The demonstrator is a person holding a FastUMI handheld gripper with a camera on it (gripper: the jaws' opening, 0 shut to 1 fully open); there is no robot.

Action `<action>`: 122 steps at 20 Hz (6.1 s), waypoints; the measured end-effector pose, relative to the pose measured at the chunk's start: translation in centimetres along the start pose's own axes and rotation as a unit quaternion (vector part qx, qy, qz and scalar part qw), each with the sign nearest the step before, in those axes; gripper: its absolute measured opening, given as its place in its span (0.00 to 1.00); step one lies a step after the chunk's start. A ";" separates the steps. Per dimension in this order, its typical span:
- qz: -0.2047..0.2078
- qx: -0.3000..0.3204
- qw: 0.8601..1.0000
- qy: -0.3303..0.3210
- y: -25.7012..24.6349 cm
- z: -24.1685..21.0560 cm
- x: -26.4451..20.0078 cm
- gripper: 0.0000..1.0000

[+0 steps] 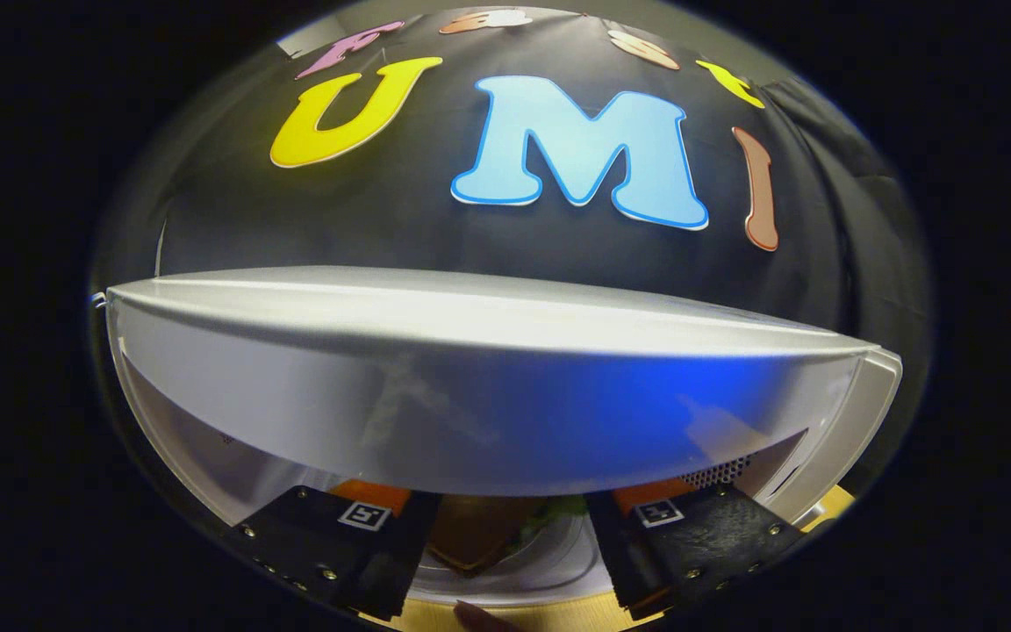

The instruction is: Open the microwave, put the food inside, and close the microwave door.

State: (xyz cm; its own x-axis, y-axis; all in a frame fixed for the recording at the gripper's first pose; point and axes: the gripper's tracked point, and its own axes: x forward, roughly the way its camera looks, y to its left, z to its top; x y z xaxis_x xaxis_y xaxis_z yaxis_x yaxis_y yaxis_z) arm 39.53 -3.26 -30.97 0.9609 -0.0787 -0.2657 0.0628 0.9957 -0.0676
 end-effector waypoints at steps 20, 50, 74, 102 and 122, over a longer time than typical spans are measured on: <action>0.250 -0.012 0.966 -0.069 5.0 1.5 -27.8 0.85; 0.415 -0.032 0.902 -0.112 21.5 -5.4 -42.6 0.38; 0.208 -0.028 0.972 -0.103 4.5 -3.4 -32.4 0.01; -0.013 0.000 0.999 -0.044 -8.6 -1.4 -12.4 0.01; 0.043 0.041 0.993 -0.098 -8.0 8.6 -28.2 0.01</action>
State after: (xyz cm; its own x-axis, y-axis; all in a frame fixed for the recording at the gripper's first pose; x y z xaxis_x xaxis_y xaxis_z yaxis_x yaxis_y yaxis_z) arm 14.22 -8.57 -14.63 0.9972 0.0096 -0.0746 -0.0075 0.9996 0.0286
